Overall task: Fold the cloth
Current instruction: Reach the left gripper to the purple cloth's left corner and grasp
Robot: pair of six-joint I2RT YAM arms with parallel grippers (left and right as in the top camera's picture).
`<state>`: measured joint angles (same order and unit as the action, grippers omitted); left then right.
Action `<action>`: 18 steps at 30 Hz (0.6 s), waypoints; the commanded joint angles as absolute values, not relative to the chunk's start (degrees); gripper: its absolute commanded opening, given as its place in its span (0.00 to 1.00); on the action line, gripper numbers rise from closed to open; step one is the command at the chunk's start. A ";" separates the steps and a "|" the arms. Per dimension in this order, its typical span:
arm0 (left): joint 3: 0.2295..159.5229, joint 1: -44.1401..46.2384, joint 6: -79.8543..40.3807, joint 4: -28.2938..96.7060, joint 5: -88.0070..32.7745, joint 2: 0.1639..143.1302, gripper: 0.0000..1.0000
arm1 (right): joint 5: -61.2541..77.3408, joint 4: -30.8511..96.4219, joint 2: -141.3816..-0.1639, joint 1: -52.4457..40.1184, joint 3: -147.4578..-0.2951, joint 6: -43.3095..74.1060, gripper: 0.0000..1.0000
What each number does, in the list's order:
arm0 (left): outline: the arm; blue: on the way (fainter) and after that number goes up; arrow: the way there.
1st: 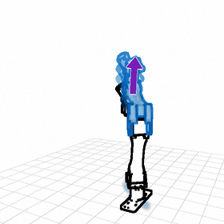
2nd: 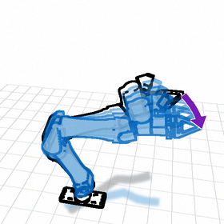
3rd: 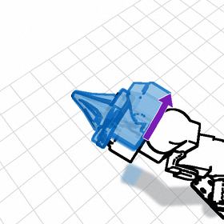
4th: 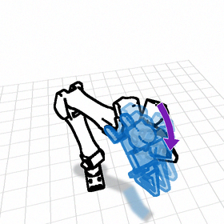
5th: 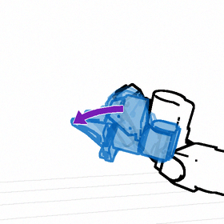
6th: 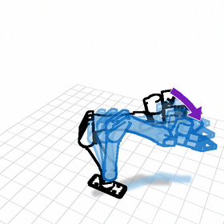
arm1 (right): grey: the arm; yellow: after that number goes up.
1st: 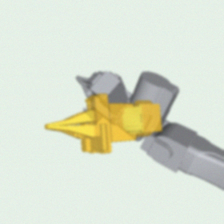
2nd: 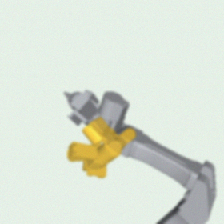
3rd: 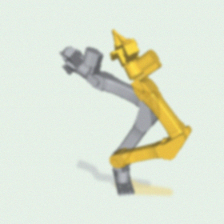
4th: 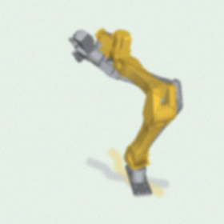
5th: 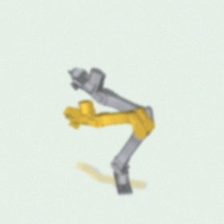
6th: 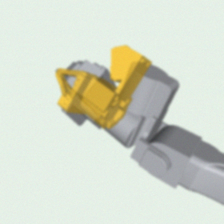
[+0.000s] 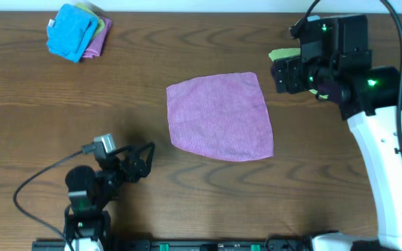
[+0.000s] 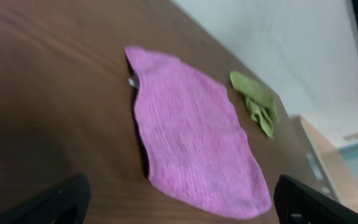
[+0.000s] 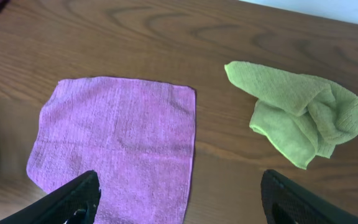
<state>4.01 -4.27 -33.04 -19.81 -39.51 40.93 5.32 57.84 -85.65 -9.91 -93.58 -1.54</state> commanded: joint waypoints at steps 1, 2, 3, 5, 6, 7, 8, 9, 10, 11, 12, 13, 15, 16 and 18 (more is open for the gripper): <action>10.13 -4.03 -32.40 -20.40 -45.32 47.46 0.95 | 6.52 58.11 -85.49 -9.04 -93.36 -2.22 0.83; 11.46 -4.01 -31.59 -20.38 -46.11 49.60 0.95 | 6.52 58.15 -85.49 -8.93 -93.36 -2.22 0.83; 12.86 -3.92 -31.44 -20.34 -46.41 52.07 0.95 | 6.52 58.15 -85.49 -8.78 -93.36 -2.22 0.84; 14.96 -3.31 -31.24 -19.92 -46.39 56.12 0.95 | 6.50 58.08 -85.49 -8.32 -93.36 -2.24 0.84; 15.97 -2.76 -31.20 -19.64 -46.39 58.26 0.95 | 6.50 58.11 -85.49 -8.03 -93.36 -2.24 0.84; 16.82 -2.04 -31.09 -19.49 -46.59 60.27 0.95 | 6.52 58.15 -85.49 -7.68 -93.36 -2.24 0.84; 17.61 -1.15 -31.03 -19.49 -46.70 62.19 0.95 | 6.52 58.15 -85.49 -7.40 -93.36 -2.24 0.84; 18.26 -0.30 -31.03 -19.49 -46.70 63.77 0.95 | 6.52 58.17 -85.49 -7.01 -93.36 -2.24 0.85; 19.20 1.04 -31.00 -19.49 -46.59 65.91 0.95 | 6.55 58.15 -85.49 -6.42 -93.36 -2.26 0.85; 19.88 2.15 -30.81 -19.49 -46.52 67.46 0.96 | 6.55 58.17 -85.49 -6.09 -93.36 -2.24 0.85; 20.56 3.27 -30.81 -19.49 -46.19 69.06 0.96 | 6.66 58.28 -85.49 -5.65 -93.36 -2.26 0.86; 21.02 3.95 -30.81 -19.51 -46.11 70.19 0.95 | 6.96 58.35 -85.49 -5.39 -93.36 -2.26 0.86; 21.74 5.04 -30.81 -19.51 -45.91 72.36 0.96 | 8.08 58.76 -85.49 -4.75 -93.36 -2.46 0.86; 21.89 5.32 -30.63 -19.53 -45.60 73.32 0.95 | 8.45 59.00 -85.49 -4.43 -93.36 -2.46 0.86; 21.91 5.39 -30.09 -19.29 -44.40 74.67 0.95 | 8.45 59.44 -85.49 -4.01 -93.36 -2.46 0.85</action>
<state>20.75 5.06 -31.51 -19.51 -45.10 73.01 7.11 59.02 -85.65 -4.80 -93.56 -1.76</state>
